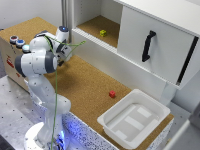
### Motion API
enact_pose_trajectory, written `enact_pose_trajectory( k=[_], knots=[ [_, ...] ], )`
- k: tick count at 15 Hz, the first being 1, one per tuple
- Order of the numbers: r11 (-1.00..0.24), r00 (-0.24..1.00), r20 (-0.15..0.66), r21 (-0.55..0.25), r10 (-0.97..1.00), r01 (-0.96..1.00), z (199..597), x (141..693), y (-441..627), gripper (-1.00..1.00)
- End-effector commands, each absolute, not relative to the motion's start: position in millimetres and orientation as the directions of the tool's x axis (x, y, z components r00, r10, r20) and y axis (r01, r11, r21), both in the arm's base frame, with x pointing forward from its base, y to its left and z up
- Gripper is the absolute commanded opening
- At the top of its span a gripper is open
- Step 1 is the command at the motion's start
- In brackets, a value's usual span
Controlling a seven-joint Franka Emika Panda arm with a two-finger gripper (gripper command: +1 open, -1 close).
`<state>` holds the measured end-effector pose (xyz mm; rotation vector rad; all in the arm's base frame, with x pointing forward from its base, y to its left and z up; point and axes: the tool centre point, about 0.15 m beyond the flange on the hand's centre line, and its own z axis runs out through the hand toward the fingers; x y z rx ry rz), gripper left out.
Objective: Grasp the drawer handle, then close it
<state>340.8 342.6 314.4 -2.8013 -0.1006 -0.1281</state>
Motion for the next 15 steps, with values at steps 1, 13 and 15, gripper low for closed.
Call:
enact_pose_trajectory(
  k=[1, 13, 15],
  knots=[
    [-0.963, 0.986, 0.164, -0.258, 0.038, 0.08, 347.3, 334.7, 343.2, 1.0],
    [-0.992, 0.976, 0.216, -0.112, 0.035, 0.06, 415.1, 324.4, 249.9, 1.0],
    [-0.991, 0.975, 0.218, -0.115, 0.048, 0.074, 414.8, 330.1, 228.4, 1.0]
  ],
)
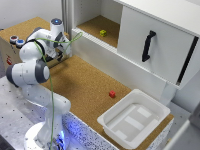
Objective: Grasp the drawer handle, then close it
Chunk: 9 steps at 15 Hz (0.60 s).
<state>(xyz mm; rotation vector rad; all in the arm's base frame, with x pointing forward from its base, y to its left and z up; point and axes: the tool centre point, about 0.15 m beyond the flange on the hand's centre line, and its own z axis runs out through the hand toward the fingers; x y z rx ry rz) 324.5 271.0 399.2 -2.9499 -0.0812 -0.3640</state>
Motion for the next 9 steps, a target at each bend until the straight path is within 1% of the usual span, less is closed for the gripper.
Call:
enact_pose_trajectory(
  k=[1, 3, 9],
  knots=[
    [-0.991, 0.973, 0.224, -0.108, 0.054, 0.08, 415.9, 333.5, 217.8, 1.0],
    [-0.989, 0.969, 0.231, -0.09, 0.091, 0.114, 418.4, 341.5, 198.7, 1.0],
    [-0.979, 0.956, 0.256, -0.103, 0.146, 0.177, 413.0, 360.1, 123.0, 1.0]
  ],
)
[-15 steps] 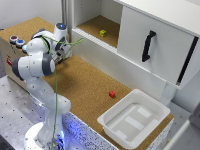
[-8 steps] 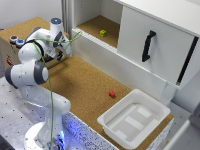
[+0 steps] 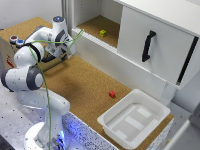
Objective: Grasp the drawer handle, then close it
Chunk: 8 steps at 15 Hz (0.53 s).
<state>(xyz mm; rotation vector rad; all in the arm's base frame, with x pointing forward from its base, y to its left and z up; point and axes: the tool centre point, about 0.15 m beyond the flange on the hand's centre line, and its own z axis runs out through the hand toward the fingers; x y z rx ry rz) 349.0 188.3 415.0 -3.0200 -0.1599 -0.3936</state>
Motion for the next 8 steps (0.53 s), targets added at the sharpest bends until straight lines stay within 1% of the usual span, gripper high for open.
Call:
enact_pose_trajectory(
  k=[1, 4, 7, 8],
  knots=[
    [-0.978, 0.953, 0.257, -0.092, 0.16, 0.189, 411.0, 360.7, 109.4, 1.0],
    [-0.972, 0.946, 0.259, -0.076, 0.195, 0.221, 401.8, 356.7, 67.0, 1.0],
    [-0.963, 0.944, 0.232, -0.075, 0.235, 0.258, 382.4, 354.9, 32.0, 1.0],
    [-0.962, 0.943, 0.223, -0.06, 0.247, 0.267, 376.4, 356.3, 23.6, 1.0]
  ],
)
